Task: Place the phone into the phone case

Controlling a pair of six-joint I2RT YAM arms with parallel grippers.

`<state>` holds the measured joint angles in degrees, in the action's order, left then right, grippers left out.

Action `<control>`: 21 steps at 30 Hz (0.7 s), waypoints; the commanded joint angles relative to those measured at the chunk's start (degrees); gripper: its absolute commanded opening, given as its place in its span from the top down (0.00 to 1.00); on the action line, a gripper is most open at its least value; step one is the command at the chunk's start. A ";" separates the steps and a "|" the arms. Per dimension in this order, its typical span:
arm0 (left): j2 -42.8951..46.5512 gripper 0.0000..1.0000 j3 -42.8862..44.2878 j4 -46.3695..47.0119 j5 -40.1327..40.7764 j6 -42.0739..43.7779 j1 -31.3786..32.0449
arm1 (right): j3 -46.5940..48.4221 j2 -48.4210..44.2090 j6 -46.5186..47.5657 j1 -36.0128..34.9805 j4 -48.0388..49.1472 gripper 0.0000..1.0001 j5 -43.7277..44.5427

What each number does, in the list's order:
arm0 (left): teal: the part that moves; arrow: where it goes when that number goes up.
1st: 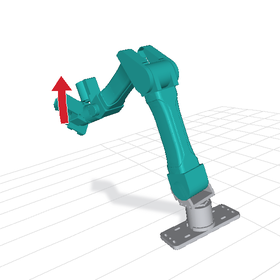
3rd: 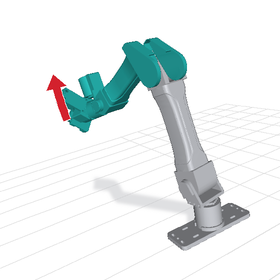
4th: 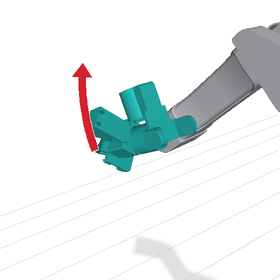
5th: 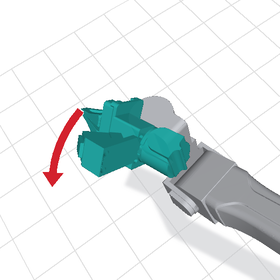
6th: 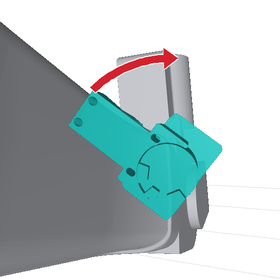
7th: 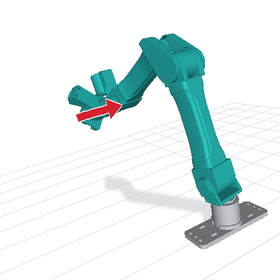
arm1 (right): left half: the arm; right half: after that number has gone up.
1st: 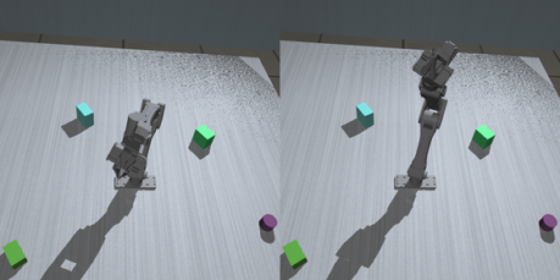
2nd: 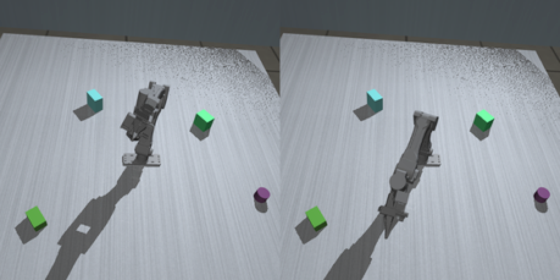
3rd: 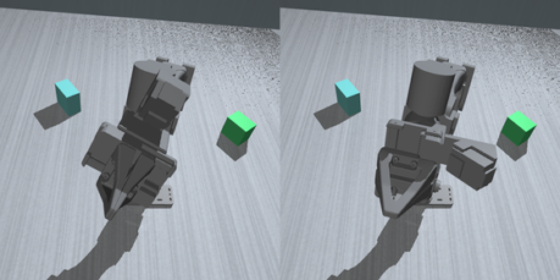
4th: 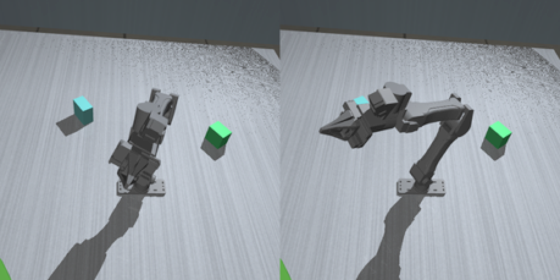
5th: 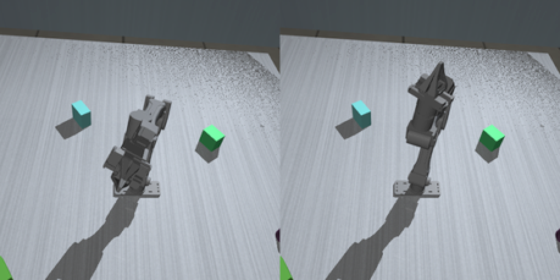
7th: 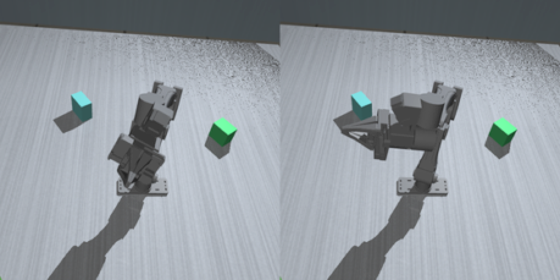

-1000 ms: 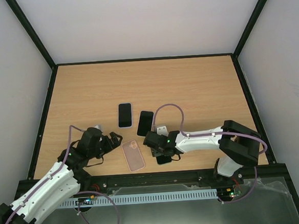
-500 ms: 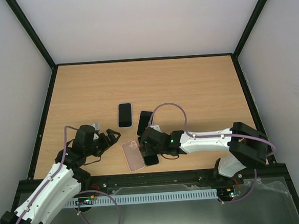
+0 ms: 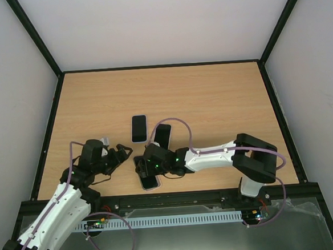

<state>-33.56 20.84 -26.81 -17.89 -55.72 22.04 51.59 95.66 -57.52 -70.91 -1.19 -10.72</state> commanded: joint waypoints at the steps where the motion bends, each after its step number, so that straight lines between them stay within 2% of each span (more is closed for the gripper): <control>1: 0.58 0.05 1.21 -1.84 -0.83 1.14 -0.64 | 2.25 1.57 -0.96 -0.41 2.85 0.37 -0.84; 15: 0.74 0.06 0.96 -2.02 -0.74 1.52 -0.79 | 2.39 5.12 -0.08 -0.36 -0.48 0.35 0.51; 21: 0.68 0.06 0.95 -2.02 -0.74 1.51 -0.86 | 3.47 5.13 0.79 -0.36 -2.59 0.30 3.73</control>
<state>-33.26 20.84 -27.86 -18.00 -54.94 21.54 53.06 100.07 -57.65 -70.91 -1.34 -10.81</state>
